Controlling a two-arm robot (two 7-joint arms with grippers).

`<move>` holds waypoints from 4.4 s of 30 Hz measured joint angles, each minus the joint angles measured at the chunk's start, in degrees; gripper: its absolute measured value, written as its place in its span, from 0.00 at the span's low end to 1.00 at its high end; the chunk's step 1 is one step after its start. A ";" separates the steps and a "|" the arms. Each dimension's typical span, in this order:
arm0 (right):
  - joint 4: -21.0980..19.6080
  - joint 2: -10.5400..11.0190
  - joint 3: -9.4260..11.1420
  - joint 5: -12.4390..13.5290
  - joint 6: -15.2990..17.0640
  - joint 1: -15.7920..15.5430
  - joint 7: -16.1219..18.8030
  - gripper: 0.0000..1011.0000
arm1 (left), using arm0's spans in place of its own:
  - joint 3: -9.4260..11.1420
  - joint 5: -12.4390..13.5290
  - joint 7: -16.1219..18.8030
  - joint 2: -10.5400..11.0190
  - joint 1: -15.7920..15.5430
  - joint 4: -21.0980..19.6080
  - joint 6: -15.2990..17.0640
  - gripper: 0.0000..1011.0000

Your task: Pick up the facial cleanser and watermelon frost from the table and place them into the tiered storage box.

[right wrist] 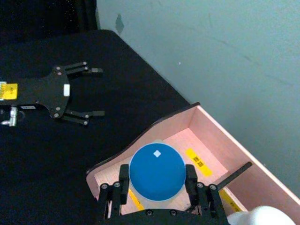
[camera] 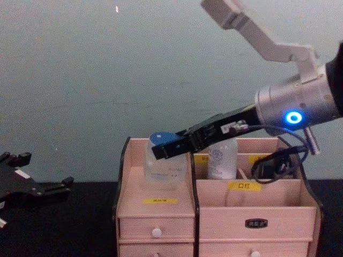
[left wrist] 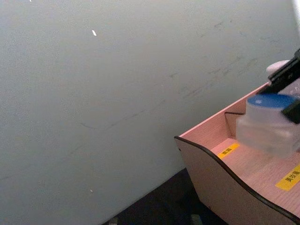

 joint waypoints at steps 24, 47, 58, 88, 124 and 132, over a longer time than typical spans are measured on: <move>6.49 -3.68 -1.58 -2.84 1.73 2.34 0.31 0.72 | 0.00 0.01 0.00 0.00 0.00 0.00 0.00 0.99; 6.45 -3.57 -1.52 -2.66 1.81 2.27 0.28 0.99 | 0.00 0.00 0.00 0.00 0.00 0.00 0.00 0.99; 4.29 -3.13 -0.48 -2.33 0.85 1.49 0.50 0.99 | 0.00 0.00 0.00 0.00 0.00 0.00 0.00 0.99; -31.81 11.64 26.40 -0.86 -16.26 -37.26 -26.91 0.99 | 0.00 0.00 0.00 0.00 0.00 0.00 0.00 0.99; -21.95 4.87 30.93 -4.59 -15.30 -44.12 -30.99 0.99 | 0.00 0.00 0.00 0.00 0.00 0.00 0.00 0.99; -22.03 4.92 30.91 -4.52 -15.35 -44.16 -31.04 0.99 | 0.00 0.00 0.00 0.00 0.00 0.00 0.00 0.99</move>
